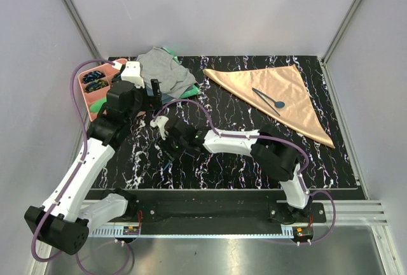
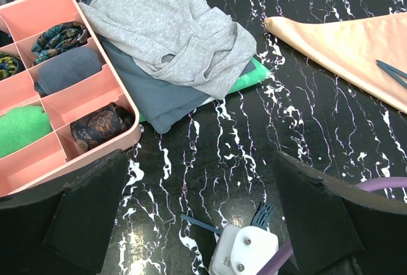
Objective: Fold the napkin, place the utensils inside, and roll it up
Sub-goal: Grab a utensil with the right arm
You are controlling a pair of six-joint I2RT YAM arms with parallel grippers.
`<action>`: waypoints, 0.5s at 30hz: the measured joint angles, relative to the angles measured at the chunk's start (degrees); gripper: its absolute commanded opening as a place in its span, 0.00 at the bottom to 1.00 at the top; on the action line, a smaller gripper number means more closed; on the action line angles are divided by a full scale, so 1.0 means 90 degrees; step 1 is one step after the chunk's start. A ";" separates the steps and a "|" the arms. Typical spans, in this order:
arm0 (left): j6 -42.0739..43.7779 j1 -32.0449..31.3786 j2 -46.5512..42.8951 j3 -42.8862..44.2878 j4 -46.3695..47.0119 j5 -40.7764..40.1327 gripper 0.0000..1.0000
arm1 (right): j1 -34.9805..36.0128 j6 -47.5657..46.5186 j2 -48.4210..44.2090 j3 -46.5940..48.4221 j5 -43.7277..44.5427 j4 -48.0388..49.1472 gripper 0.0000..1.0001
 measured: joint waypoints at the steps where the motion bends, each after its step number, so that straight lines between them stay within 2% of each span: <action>1: -0.0005 0.0000 -0.0002 0.0002 -0.0002 0.0005 0.99 | 0.0000 -0.0109 0.0041 0.0049 0.0134 -0.0005 0.43; 15: -0.0007 0.0000 -0.0017 0.0002 0.0000 0.0005 0.99 | -0.0010 -0.1685 0.0991 0.0882 0.1426 -0.0379 0.45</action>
